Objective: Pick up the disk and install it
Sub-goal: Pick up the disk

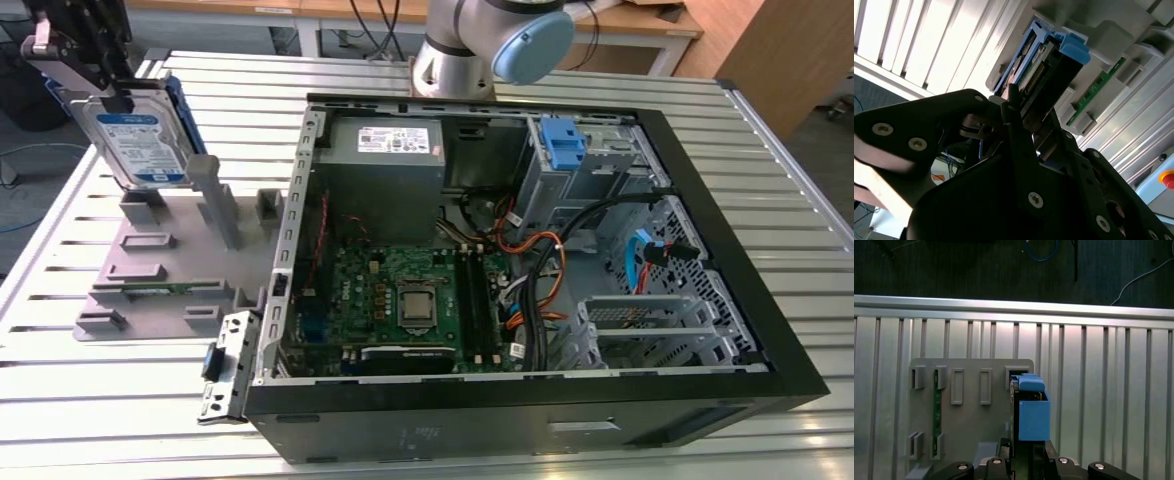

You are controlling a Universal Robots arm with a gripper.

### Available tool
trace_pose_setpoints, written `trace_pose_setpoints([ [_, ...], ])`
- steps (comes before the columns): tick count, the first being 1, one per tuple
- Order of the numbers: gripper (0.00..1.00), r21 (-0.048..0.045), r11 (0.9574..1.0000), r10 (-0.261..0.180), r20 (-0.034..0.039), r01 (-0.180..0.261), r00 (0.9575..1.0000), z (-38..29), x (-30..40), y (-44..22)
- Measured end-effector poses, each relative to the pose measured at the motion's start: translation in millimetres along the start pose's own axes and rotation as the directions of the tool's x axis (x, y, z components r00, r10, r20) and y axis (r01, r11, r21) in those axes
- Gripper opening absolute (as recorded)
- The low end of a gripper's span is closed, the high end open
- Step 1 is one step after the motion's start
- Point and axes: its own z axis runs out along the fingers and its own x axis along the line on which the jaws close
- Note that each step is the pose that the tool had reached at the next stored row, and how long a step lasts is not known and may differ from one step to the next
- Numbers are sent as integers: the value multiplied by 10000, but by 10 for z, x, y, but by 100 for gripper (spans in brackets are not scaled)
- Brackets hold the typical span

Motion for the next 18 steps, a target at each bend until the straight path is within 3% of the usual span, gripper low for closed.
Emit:
trace_pose_setpoints([
  [18, 35, 0, 10000, 0, 0, 0, 10000, -120, -5, 0],
])
